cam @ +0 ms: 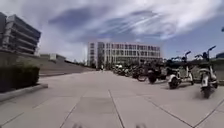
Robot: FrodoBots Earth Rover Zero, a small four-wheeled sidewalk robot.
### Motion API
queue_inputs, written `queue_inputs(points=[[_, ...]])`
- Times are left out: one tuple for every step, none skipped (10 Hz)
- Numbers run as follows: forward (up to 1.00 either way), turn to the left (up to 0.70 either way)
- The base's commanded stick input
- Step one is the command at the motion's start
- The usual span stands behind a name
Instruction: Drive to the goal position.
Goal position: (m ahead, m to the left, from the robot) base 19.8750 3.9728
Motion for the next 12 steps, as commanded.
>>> queue_inputs(points=[[0.70, 0.00], [0.70, 0.00], [0.70, 0.00], [0.70, 0.00], [0.70, 0.10], [0.70, 0.14], [0.70, 0.14], [0.70, 0.02], [0.70, 0.00], [0.70, 0.00], [0.70, 0.00], [0.70, 0.00]])
